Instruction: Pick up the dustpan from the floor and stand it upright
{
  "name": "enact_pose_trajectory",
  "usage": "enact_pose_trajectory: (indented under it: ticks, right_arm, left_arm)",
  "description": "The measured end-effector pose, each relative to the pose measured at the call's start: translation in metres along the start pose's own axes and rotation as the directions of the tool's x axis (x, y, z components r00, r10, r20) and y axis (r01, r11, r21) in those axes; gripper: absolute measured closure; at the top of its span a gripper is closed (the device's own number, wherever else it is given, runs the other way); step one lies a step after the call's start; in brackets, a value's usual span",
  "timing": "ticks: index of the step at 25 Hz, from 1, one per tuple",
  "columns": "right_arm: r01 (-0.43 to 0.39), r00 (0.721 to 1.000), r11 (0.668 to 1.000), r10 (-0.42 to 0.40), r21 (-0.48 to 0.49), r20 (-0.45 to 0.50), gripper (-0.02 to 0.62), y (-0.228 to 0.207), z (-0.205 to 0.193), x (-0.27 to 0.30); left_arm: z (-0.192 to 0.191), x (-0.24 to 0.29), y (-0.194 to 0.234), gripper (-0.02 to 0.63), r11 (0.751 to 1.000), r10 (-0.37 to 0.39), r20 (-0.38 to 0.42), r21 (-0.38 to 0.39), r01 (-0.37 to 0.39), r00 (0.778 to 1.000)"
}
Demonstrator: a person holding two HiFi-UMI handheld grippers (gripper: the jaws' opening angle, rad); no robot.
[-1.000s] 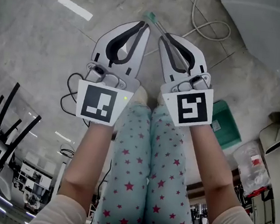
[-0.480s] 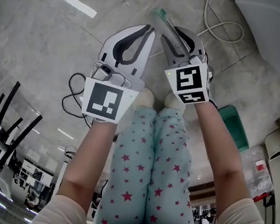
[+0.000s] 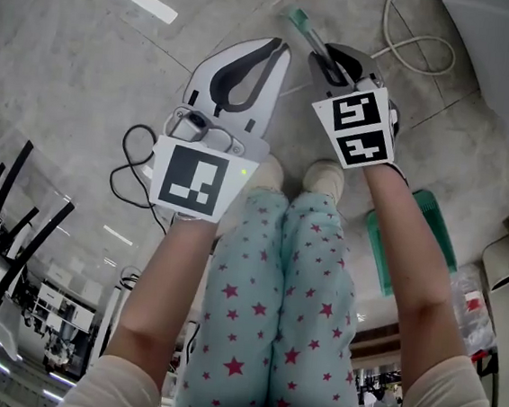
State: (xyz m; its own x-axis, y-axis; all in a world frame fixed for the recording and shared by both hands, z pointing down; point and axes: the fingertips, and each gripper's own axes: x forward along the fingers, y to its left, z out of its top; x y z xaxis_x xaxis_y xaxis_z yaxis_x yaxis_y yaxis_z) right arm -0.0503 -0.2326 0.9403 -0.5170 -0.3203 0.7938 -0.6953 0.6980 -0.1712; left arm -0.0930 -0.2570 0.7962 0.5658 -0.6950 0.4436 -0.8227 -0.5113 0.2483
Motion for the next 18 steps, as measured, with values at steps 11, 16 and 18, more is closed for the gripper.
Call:
enact_pose_trajectory:
  ticks: [11,16,18]
  right_arm:
    - [0.027,0.998,1.0,-0.026,-0.013,0.064,0.495,0.02,0.045,-0.095]
    - [0.039,0.995,0.999,-0.038,-0.01,0.089,0.495,0.028,0.061,-0.153]
    - [0.047,0.994,0.999,-0.046,-0.006,0.101,0.495,0.031,0.064,-0.179]
  left_arm:
    - [0.069,-0.028,-0.041,0.571,0.999,-0.037,-0.004,0.01,0.037,0.999]
    - [0.1,-0.05,-0.072,0.571,0.997,-0.071,-0.014,0.016,0.071,0.997]
    - [0.114,-0.055,-0.091,0.571,0.995,-0.096,-0.008,0.013,0.096,0.995]
